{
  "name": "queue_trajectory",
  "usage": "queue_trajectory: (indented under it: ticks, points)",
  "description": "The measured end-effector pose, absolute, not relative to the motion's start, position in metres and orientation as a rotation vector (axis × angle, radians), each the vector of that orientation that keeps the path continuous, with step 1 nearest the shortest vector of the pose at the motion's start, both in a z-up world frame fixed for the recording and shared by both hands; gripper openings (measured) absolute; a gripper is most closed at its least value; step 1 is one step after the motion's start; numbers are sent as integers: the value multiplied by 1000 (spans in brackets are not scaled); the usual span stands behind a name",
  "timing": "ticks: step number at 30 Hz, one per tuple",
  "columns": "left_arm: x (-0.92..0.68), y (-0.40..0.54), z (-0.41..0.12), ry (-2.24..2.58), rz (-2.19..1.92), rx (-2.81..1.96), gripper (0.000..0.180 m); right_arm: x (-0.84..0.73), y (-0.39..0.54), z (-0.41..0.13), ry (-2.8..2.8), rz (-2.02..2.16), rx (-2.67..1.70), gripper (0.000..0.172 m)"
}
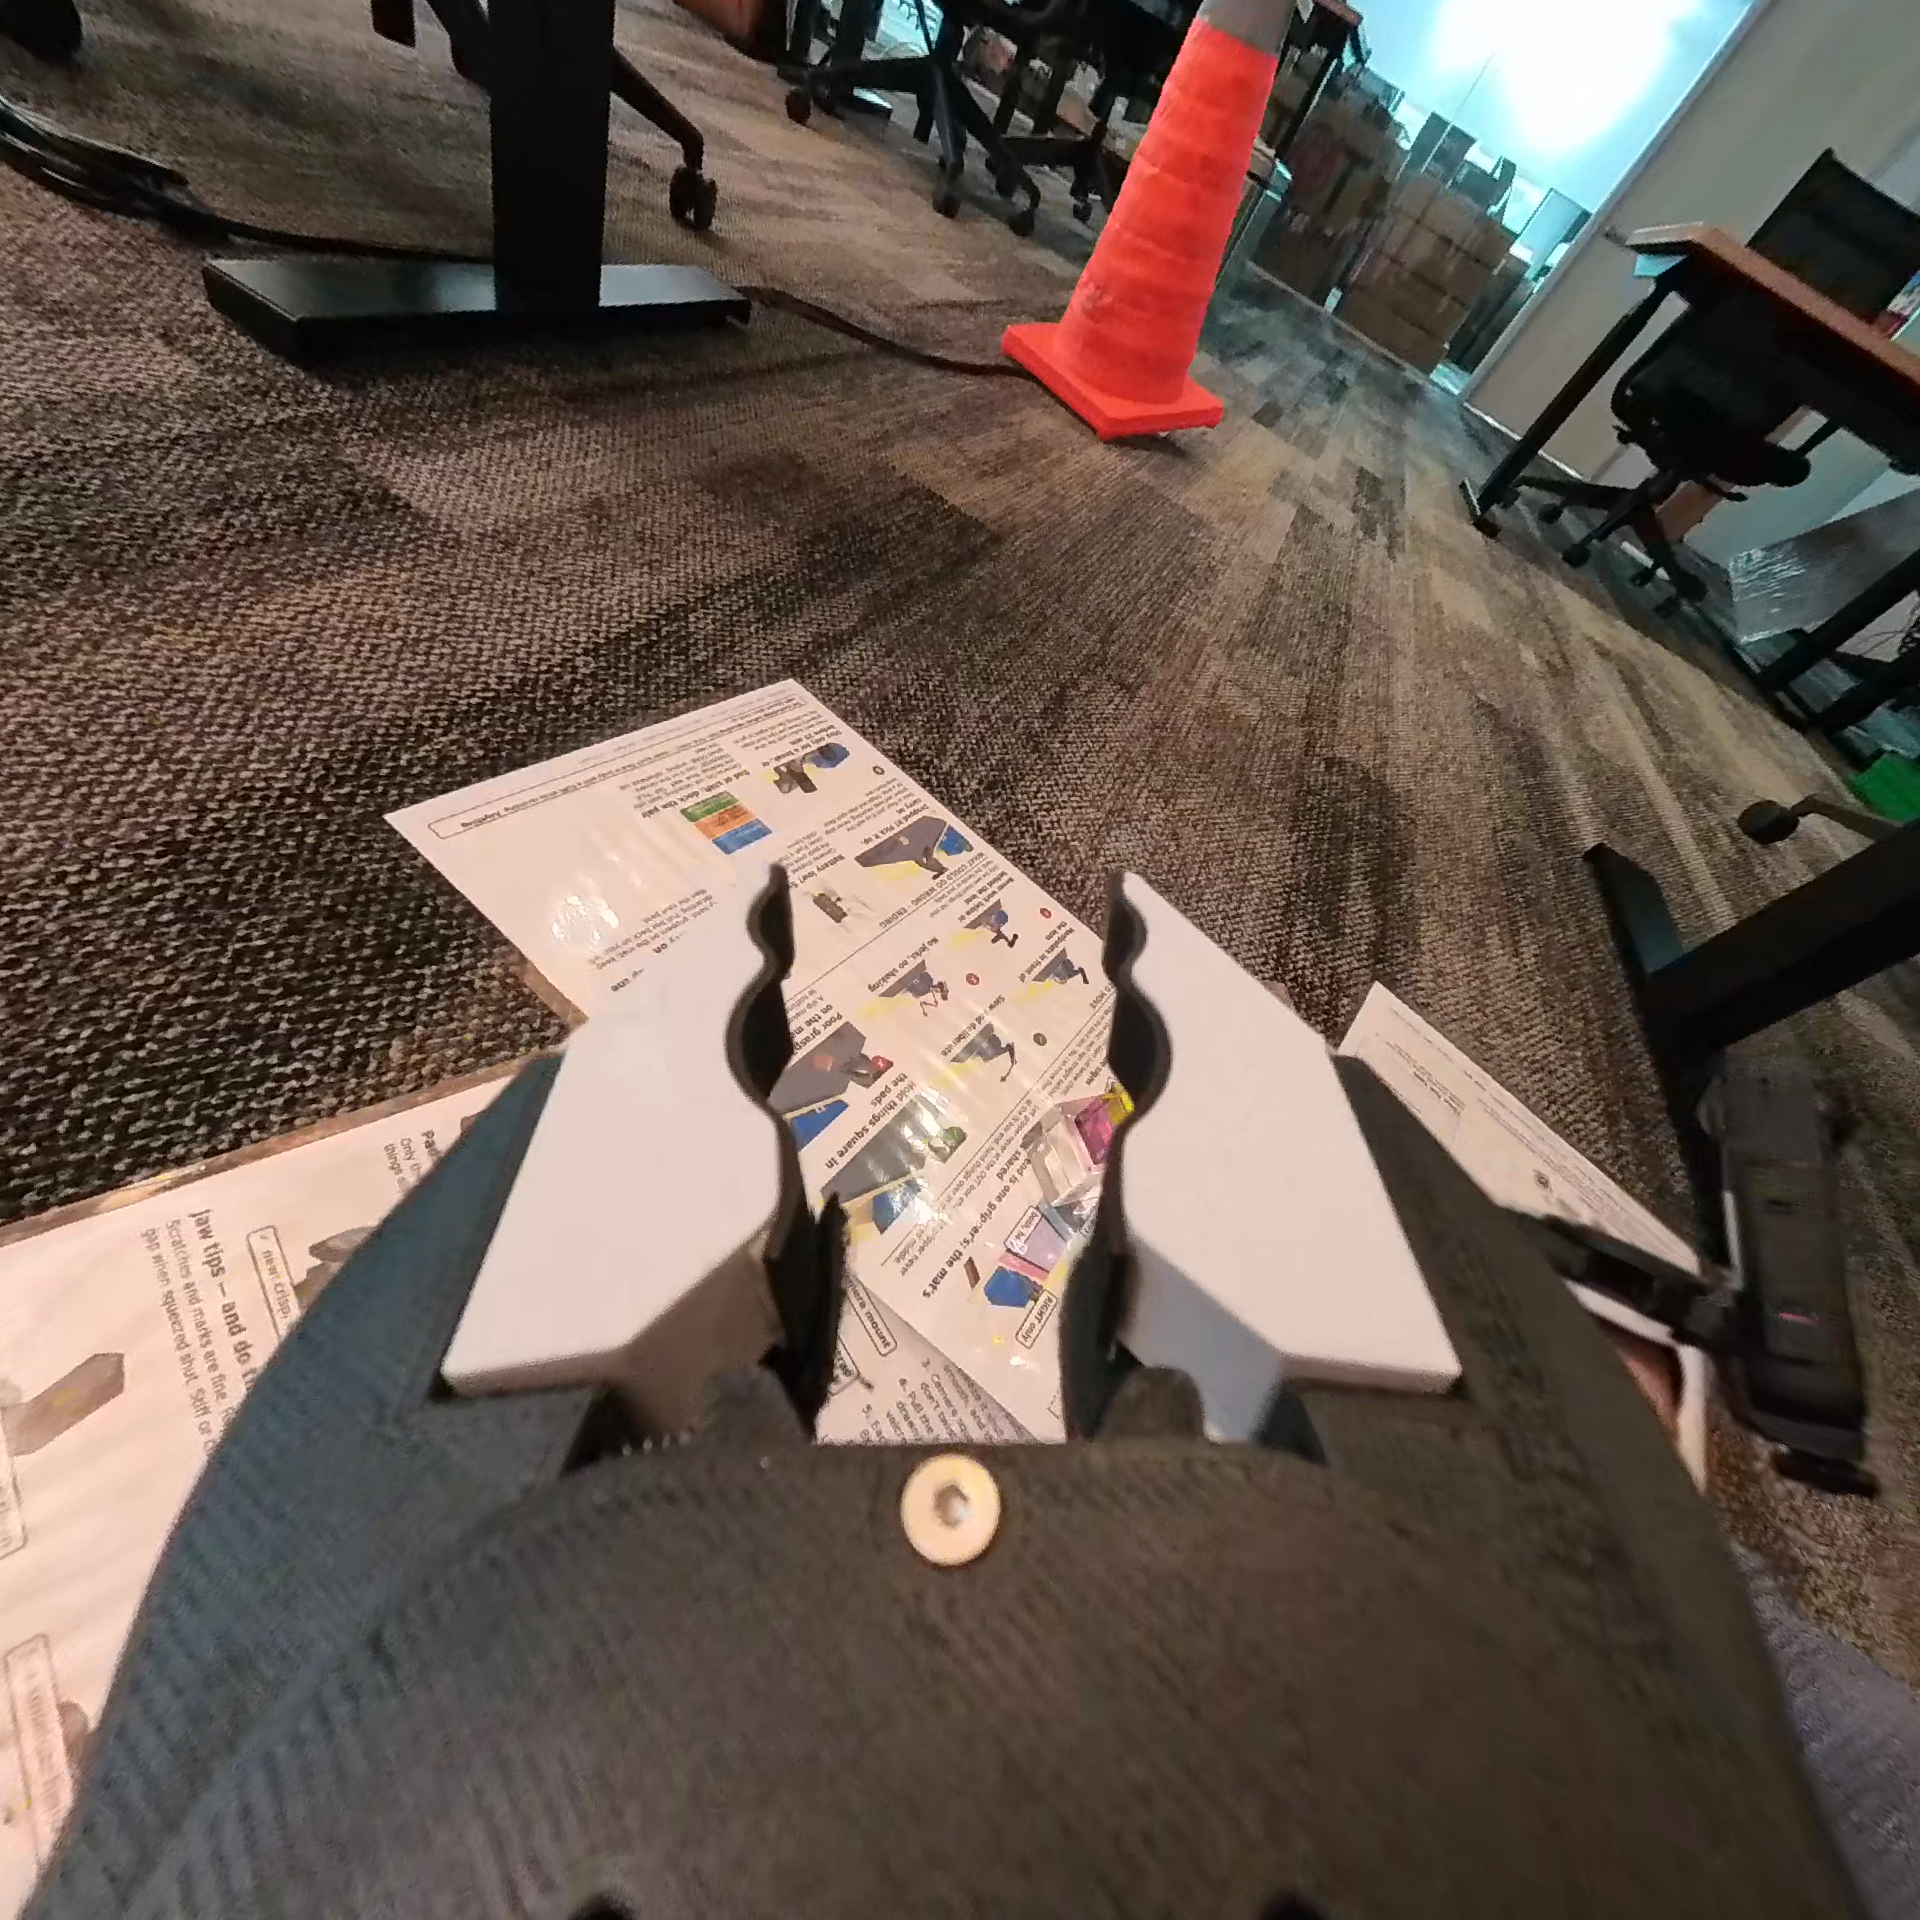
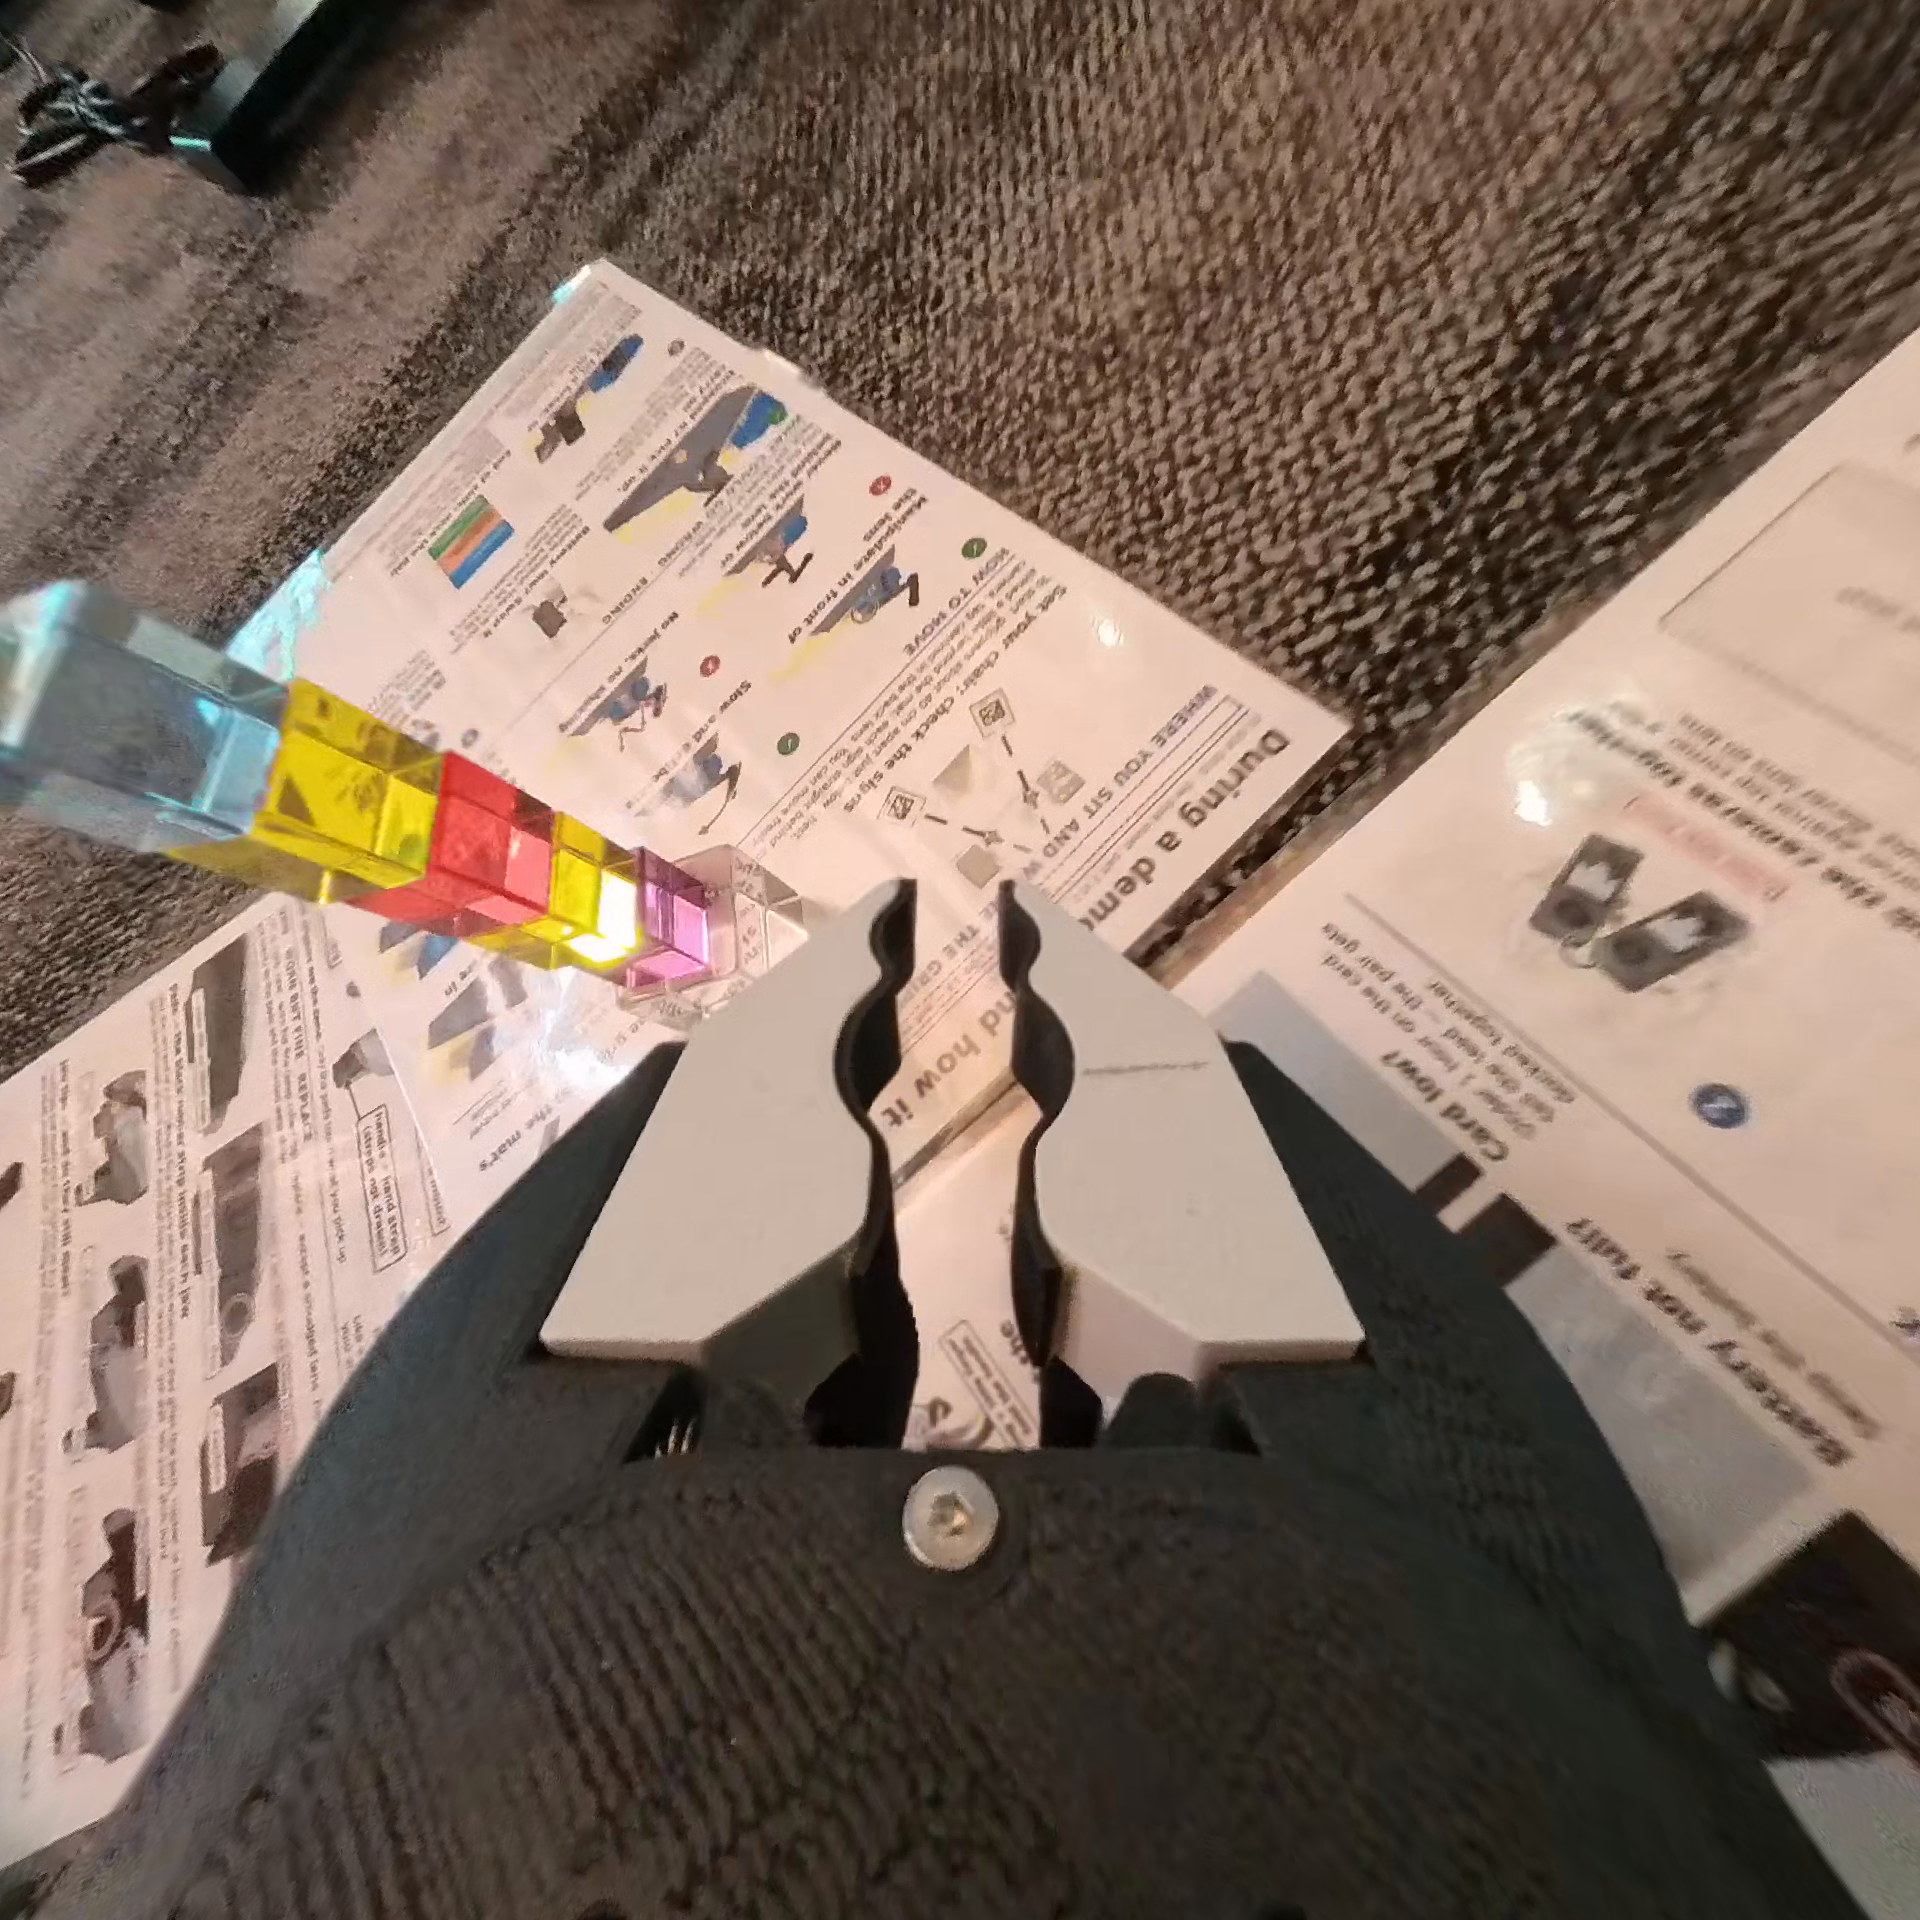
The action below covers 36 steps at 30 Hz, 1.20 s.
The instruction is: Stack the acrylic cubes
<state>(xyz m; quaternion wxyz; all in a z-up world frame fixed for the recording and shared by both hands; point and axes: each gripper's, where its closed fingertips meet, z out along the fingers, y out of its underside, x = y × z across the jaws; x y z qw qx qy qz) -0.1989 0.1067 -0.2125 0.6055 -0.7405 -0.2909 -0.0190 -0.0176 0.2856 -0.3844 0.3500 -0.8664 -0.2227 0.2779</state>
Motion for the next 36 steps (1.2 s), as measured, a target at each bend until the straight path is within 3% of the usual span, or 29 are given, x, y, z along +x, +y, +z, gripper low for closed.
queue_trajectory:
  ticks: [5,36]
  points:
    - [-199,107,-212,-677,-57,-1709,58,-41,267,-410,-732,719,-2283,0]
    - [-198,109,-216,-675,-79,-1720,55,-129,207,-414,-1335,672,-1996,0]
